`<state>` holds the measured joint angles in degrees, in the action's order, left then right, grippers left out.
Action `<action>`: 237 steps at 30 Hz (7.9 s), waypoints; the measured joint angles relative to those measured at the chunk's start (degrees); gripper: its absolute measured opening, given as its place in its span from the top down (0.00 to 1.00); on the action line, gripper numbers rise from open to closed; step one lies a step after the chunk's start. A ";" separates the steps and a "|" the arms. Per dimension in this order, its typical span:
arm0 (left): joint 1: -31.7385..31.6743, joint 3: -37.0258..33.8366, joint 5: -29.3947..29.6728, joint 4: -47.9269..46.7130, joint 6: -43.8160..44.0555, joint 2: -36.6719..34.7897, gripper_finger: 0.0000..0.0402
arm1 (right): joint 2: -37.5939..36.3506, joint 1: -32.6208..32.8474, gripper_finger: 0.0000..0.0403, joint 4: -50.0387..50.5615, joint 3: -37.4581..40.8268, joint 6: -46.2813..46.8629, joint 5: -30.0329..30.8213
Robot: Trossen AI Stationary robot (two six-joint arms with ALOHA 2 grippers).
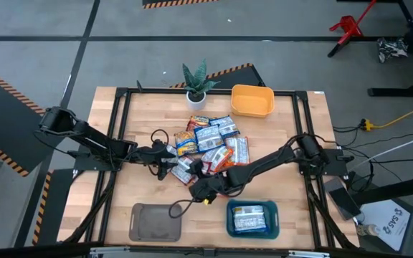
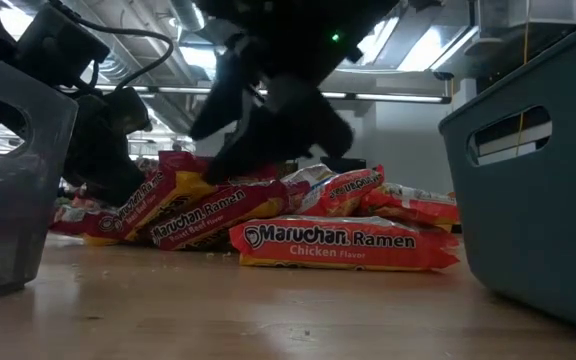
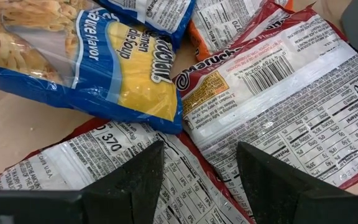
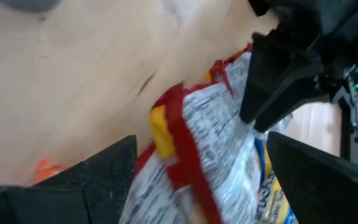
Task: Sort Maruchan noodles
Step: Put the red noodle pack into the black bin
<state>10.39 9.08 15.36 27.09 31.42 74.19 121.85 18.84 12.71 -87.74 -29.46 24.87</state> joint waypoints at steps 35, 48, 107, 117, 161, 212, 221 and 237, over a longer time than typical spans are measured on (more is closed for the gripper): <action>0.00 -0.13 -2.94 2.10 -0.07 0.11 0.51 | 3.76 -4.77 0.35 -1.72 -2.23 -5.12 -2.97; 0.02 -0.24 -5.01 3.95 1.71 -1.08 0.51 | 4.10 -3.68 0.63 0.43 -2.23 -5.69 5.55; 1.79 10.51 -13.34 -5.62 13.55 -49.72 0.51 | 21.12 8.47 0.71 -15.51 -33.82 -16.83 -14.50; 1.79 10.51 -13.34 -5.71 13.49 -49.72 0.51 | 21.69 6.87 0.71 -9.60 -34.60 -16.85 -12.33; 5.92 10.58 -10.62 -36.68 17.68 -39.19 0.51 | 21.10 11.71 0.61 10.14 -47.14 -5.53 6.89; 27.00 14.57 -13.51 -27.21 28.68 -17.15 0.55 | 21.51 9.32 1.00 29.21 -46.08 11.68 -9.02; 29.31 15.54 -8.27 -37.21 34.68 -17.18 0.55 | 21.52 8.73 1.00 29.19 -46.08 13.16 -8.73; 33.88 15.54 -15.61 -36.93 47.97 -17.18 0.55 | 21.52 7.55 1.00 29.32 -46.08 14.89 -8.84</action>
<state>44.28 24.62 -0.25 -9.84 79.39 57.01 143.37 26.39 42.02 -133.82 -14.57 16.03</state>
